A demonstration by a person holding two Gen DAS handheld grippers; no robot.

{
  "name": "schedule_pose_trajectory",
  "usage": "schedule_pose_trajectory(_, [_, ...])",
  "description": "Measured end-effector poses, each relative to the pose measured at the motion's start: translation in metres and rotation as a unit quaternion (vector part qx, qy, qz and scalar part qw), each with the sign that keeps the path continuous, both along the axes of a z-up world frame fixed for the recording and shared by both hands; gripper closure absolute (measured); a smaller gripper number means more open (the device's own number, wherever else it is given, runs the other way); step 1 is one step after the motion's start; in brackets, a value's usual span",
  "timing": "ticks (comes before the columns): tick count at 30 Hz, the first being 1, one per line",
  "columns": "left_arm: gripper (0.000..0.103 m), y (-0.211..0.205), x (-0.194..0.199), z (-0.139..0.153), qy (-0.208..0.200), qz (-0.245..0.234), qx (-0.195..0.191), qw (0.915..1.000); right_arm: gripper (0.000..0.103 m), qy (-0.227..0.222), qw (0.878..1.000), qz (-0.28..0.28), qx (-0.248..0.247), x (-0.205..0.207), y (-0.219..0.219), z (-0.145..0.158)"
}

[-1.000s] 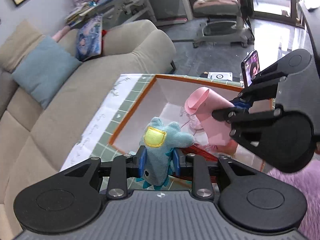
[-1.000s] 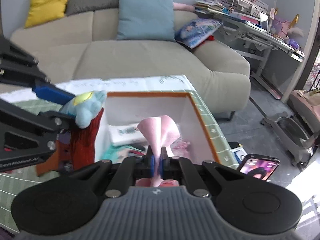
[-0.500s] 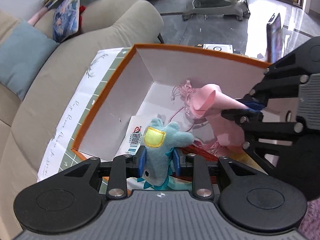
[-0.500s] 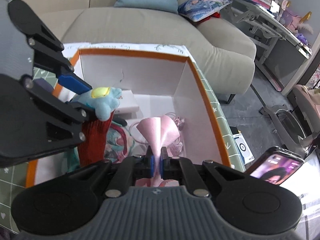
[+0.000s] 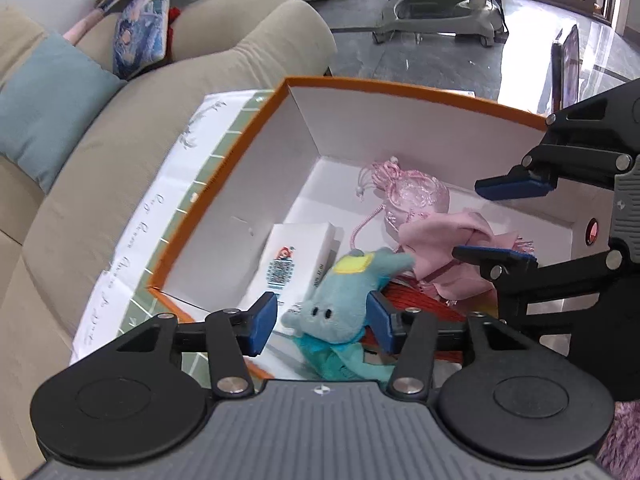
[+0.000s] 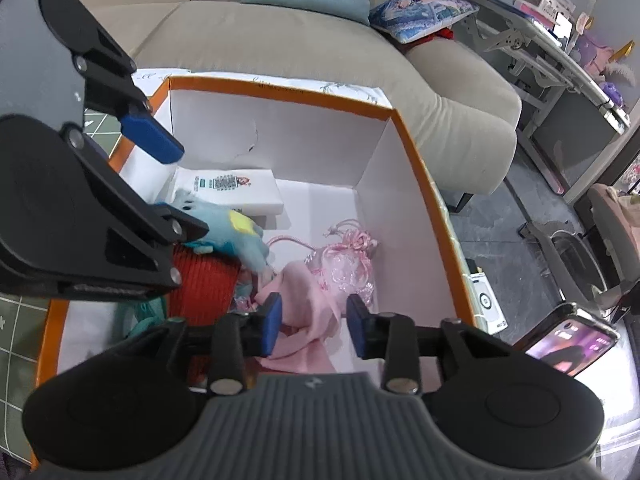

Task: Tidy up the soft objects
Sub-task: 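Lift both tools out of the shoebox and move them back over the mat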

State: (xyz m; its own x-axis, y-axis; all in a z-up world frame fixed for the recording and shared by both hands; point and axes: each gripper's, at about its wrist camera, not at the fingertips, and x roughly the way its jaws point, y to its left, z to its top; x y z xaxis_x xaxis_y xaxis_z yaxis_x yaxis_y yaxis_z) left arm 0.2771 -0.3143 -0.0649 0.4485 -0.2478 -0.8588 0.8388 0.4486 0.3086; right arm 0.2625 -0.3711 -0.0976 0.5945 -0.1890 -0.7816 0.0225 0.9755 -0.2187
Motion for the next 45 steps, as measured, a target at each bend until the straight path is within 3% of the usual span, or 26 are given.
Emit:
schedule_pose_trajectory(7, [0.036,0.017,-0.009,0.027,-0.023,0.007,-0.022,0.9995,0.053,-0.018,1.0,-0.006,-0.019,-0.006,0.007,0.016])
schedule_pose_trajectory(11, [0.035,0.035,-0.019,0.044,-0.041,0.011,-0.041,0.9983,0.052,-0.033,0.999,-0.011,-0.023,-0.014,0.014,0.031])
schedule_pose_trajectory(18, [0.035,0.083,-0.038,0.075,-0.058,0.06,-0.107,0.9907,0.045,-0.087,0.996,-0.017,0.006,-0.036,0.035,0.065])
schedule_pose_trajectory(24, [0.034,0.133,-0.058,0.092,-0.078,0.114,-0.156,0.9781,0.045,-0.123,0.992,0.002,0.042,-0.053,0.07,0.083])
schedule_pose_trajectory(30, [0.034,0.182,-0.078,0.092,-0.107,0.175,-0.176,0.9628,0.045,-0.134,0.988,0.029,0.065,-0.059,0.114,0.084])
schedule_pose_trajectory(36, [0.034,0.226,-0.091,0.078,-0.116,0.247,-0.188,0.9433,0.04,-0.139,0.984,0.06,0.093,-0.064,0.153,0.075])
schedule_pose_trajectory(45, [0.034,0.277,-0.105,0.047,-0.09,0.305,-0.203,0.9261,0.039,-0.137,0.982,0.096,0.092,-0.064,0.188,0.048])
